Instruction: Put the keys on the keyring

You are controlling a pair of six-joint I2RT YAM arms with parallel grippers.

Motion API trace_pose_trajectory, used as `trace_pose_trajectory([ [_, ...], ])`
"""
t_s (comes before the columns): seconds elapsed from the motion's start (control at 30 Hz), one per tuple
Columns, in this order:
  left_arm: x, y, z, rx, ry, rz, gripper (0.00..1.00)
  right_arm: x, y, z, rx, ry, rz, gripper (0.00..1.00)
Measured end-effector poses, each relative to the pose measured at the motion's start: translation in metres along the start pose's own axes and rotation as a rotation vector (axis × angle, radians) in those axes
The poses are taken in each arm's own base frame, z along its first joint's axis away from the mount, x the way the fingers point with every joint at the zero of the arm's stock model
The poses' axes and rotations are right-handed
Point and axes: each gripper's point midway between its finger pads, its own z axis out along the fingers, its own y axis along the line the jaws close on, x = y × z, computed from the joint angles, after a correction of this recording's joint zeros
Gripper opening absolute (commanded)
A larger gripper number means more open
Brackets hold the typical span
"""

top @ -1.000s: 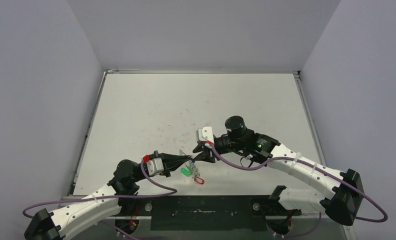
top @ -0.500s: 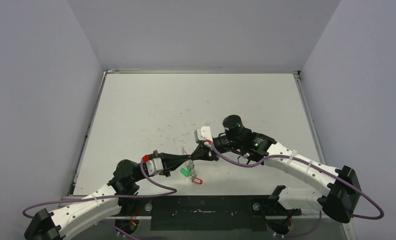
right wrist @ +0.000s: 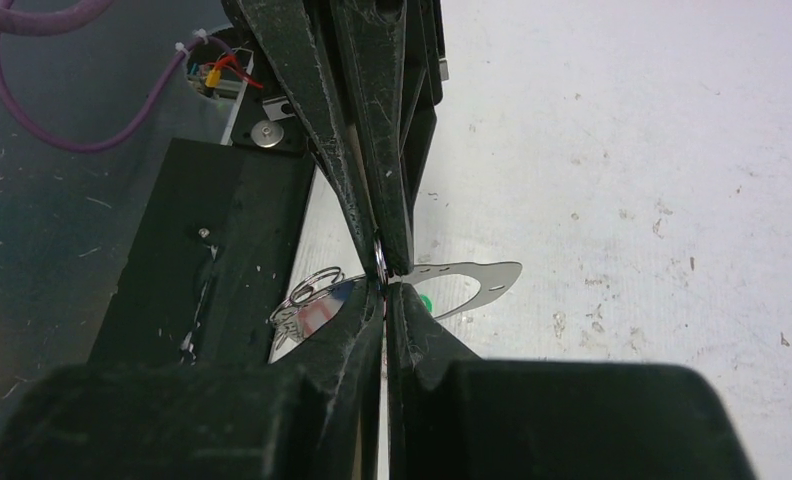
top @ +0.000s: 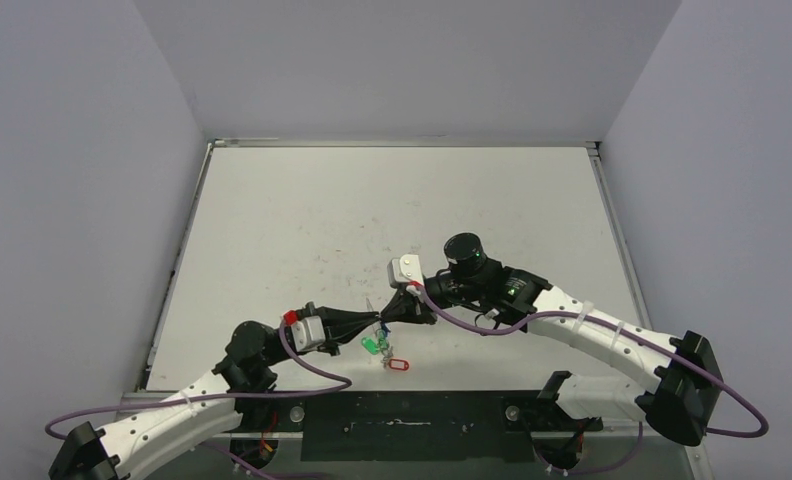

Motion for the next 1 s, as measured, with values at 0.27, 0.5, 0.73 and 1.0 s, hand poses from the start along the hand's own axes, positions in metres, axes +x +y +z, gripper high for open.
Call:
trace_pose_trajectory([
  [0.27, -0.005, -0.001, -0.007, -0.004, 0.015, 0.019, 0.24, 0.008, -0.007, -0.007, 0.060, 0.096, 0.056, 0.00],
  [0.5, -0.010, 0.004, -0.008, -0.016, 0.086, 0.040, 0.32, 0.023, -0.012, -0.007, 0.104, 0.222, 0.103, 0.00],
  [0.73, 0.003, 0.011, -0.009, -0.025, 0.256, 0.029, 0.37, 0.021, -0.013, 0.001, 0.129, 0.341, 0.091, 0.00],
  [1.0, 0.035, 0.012, -0.013, -0.017, 0.421, -0.011, 0.35, 0.029, -0.016, 0.008, 0.148, 0.435, 0.107, 0.00],
])
